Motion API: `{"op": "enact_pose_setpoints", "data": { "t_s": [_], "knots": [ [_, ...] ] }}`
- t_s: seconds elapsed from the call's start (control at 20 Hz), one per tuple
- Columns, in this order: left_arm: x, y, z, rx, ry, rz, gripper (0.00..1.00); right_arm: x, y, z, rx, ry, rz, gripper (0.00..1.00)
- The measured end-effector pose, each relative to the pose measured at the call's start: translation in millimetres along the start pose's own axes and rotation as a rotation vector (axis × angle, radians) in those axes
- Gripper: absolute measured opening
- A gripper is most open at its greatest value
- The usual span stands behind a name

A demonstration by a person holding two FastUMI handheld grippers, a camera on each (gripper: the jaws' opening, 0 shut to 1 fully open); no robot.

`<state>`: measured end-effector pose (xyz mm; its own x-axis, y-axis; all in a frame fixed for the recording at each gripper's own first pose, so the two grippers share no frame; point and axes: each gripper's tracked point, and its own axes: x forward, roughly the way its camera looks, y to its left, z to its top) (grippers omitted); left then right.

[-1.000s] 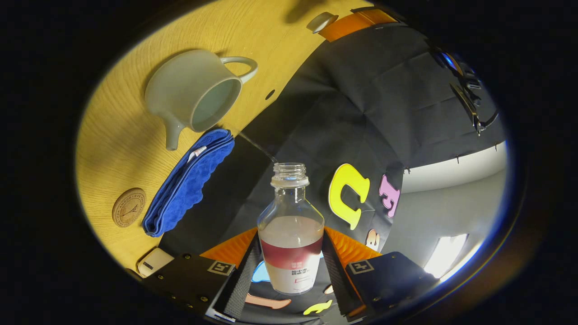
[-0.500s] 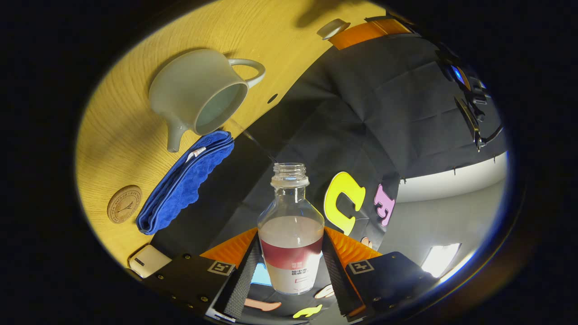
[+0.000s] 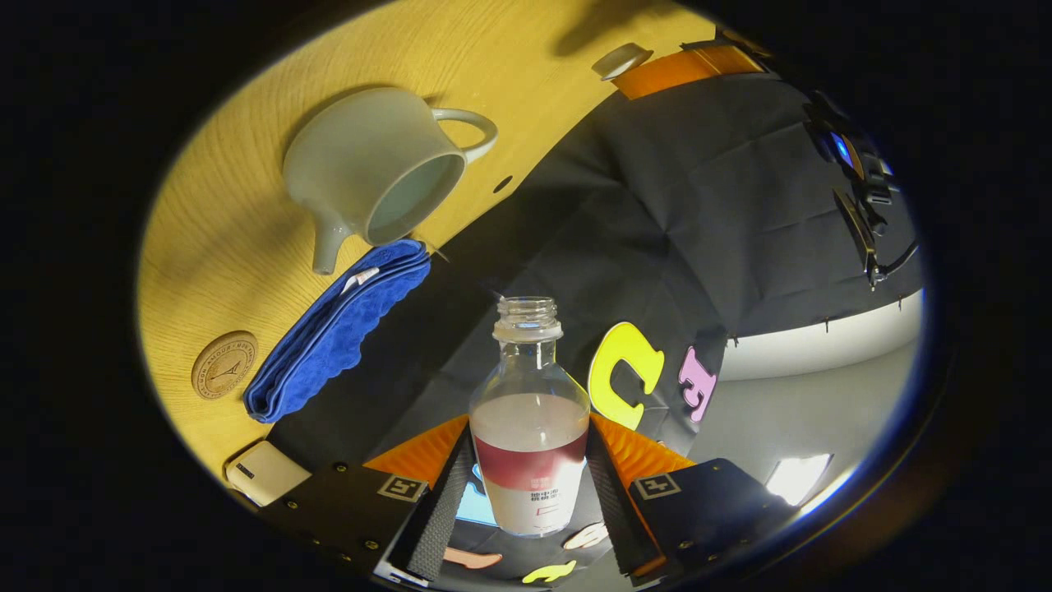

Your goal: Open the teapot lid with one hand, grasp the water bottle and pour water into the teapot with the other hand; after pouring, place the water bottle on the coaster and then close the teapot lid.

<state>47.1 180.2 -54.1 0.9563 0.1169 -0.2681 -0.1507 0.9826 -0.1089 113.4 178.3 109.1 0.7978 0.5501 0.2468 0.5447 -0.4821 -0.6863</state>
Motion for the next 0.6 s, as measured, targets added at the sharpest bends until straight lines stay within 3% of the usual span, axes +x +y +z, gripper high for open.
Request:
{"op": "enact_pose_setpoints", "data": {
  "t_s": [0.35, 0.6],
  "knots": [
    [0.7, -0.8, -0.2, 0.004, 0.0, 0.0, 0.11, 0.4, 2.3, -0.6, -0.03, -0.015, -0.004, 0.76],
    [-0.4, -0.6, -0.1, 0.005, 0.0, -0.001, 0.12, 0.5, -5.2, 2.0, -0.099, -0.031, -0.054, 0.76]
  ]
}}
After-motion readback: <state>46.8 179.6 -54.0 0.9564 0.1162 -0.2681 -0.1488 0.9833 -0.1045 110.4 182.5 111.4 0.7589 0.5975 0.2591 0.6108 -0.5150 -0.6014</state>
